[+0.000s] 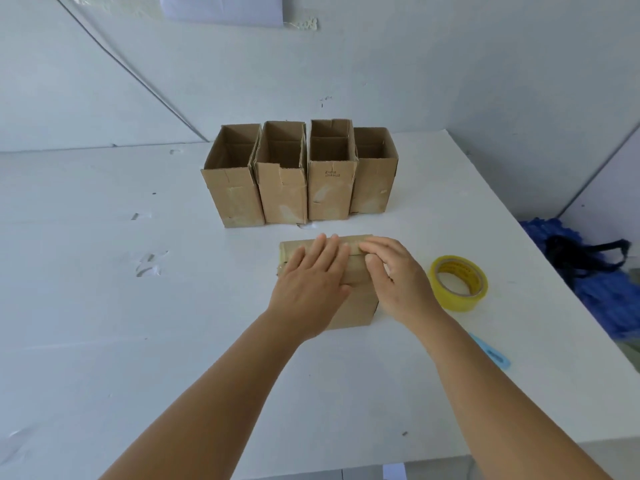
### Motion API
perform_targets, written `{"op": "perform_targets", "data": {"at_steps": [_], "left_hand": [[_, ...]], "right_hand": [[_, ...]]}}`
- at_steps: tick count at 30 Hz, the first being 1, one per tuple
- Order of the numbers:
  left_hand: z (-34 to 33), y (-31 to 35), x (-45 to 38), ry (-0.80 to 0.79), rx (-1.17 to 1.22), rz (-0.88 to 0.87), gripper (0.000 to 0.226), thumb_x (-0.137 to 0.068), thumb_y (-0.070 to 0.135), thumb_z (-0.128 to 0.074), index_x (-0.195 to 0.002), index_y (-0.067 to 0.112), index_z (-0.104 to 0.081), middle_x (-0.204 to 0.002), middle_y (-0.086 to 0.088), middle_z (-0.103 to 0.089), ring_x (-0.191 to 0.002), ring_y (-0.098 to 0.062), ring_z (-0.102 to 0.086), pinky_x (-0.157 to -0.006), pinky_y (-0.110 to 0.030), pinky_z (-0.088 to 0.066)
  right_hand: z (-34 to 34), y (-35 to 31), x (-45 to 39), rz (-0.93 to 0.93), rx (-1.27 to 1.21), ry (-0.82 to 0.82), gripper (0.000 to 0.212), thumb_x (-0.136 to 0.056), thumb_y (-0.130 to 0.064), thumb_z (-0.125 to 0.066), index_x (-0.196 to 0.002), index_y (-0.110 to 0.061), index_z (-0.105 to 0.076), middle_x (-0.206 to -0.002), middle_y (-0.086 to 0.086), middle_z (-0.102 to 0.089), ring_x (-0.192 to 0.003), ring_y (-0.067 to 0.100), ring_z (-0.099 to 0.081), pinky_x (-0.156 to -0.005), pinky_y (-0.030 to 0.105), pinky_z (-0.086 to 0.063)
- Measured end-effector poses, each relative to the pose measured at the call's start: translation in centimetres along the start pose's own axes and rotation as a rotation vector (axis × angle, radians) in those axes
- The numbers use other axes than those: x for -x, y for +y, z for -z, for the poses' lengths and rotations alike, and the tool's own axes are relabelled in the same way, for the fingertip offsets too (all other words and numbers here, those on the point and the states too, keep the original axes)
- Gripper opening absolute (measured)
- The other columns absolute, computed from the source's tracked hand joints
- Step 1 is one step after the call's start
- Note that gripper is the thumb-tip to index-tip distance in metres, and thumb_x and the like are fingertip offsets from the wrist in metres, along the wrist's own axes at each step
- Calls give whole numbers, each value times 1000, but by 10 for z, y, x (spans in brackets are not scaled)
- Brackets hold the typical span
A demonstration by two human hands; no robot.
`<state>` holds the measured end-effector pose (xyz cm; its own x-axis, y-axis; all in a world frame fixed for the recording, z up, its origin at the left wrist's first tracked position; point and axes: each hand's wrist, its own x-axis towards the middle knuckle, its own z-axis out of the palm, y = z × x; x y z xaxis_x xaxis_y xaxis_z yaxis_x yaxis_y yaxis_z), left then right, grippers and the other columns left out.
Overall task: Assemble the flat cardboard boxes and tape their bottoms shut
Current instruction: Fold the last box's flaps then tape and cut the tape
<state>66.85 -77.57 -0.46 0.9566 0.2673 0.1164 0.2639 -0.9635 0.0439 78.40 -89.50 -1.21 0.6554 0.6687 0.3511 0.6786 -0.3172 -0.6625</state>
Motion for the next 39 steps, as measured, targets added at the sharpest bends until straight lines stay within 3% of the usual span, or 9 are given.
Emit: {"op": "perform_targets", "data": {"at_steps": [4, 9, 13, 17, 23, 26, 29, 34, 39], "left_hand": [[-6, -15, -6, 15, -34, -41, 61, -99, 45, -19, -151, 22, 4, -159, 5, 8, -146, -13, 10, -115, -32, 2], [-7, -18, -5, 36, -32, -73, 62, -97, 47, -21, -152, 22, -6, -160, 6, -1, -146, -12, 2, -113, -28, -1], [-7, -16, -4, 57, 0, -62, 62, -97, 46, -25, -152, 22, -9, -159, 6, -4, -146, -11, 1, -114, -28, 0], [-6, -16, -3, 59, 36, -53, 62, -96, 46, -28, -151, 23, -11, -159, 8, -5, -146, -9, 0, -114, -28, 0], [-6, -14, -3, 59, 49, -39, 64, -95, 48, -27, -151, 24, -12, -159, 10, -4, -145, -7, 1, -114, -27, 2], [-7, -15, -2, 66, 61, -36, 64, -94, 49, -27, -151, 25, -12, -159, 10, -5, -145, -7, 1, -114, -26, 4], [-6, -15, -3, 81, 111, -35, 64, -94, 51, -26, -151, 26, -15, -158, 11, -9, -145, -6, 0, -114, -25, 4], [-4, -12, -1, 141, 299, 20, 68, -93, 48, -39, -151, 26, -11, -154, 10, -26, -141, -7, -16, -116, -29, -14], [-1, -13, 2, 151, 487, 99, 74, -84, 43, -54, -147, 32, -16, -139, 16, -45, -125, -8, -38, -100, -24, -33]], "right_hand": [[11, 31, 5, -215, 21, 64, 41, -98, -11, -40, -138, -7, -43, -140, 10, -45, -131, 23, -39, -106, 28, -29], [30, 87, 18, -552, 421, -167, 73, -86, -8, -49, -149, -25, -19, -138, 9, -41, -128, 30, -38, -105, 43, -33], [32, 110, 23, -585, 481, -256, 78, -82, -7, -49, -148, -34, -16, -116, 3, -58, -110, 27, -52, -100, 39, -32], [25, 125, 23, -542, 502, -192, 60, -87, -18, -50, -142, -33, -31, -107, 2, -65, -109, 23, -55, -102, 35, -23], [30, 127, 17, -515, 281, 70, 39, -89, -19, -57, -128, -23, -55, -122, -2, -64, -110, 27, -57, -94, 34, -42], [34, 105, 8, -568, 28, 202, 37, -89, -23, -57, -125, -27, -59, -121, -3, -66, -110, 19, -59, -88, 28, -43], [40, 66, -8, -507, -168, 311, 41, -85, -24, -58, -125, -31, -57, -116, -6, -68, -105, 11, -60, -83, 23, -43], [37, -9, -28, -318, -436, 404, 48, -82, -27, -62, -128, -35, -52, -113, -10, -69, -103, -5, -60, -82, 16, -49], [3, -46, -27, -207, -513, 370, 48, -85, -24, -64, -130, -33, -49, -114, -8, -69, -108, -5, -60, -90, 20, -50]]}}
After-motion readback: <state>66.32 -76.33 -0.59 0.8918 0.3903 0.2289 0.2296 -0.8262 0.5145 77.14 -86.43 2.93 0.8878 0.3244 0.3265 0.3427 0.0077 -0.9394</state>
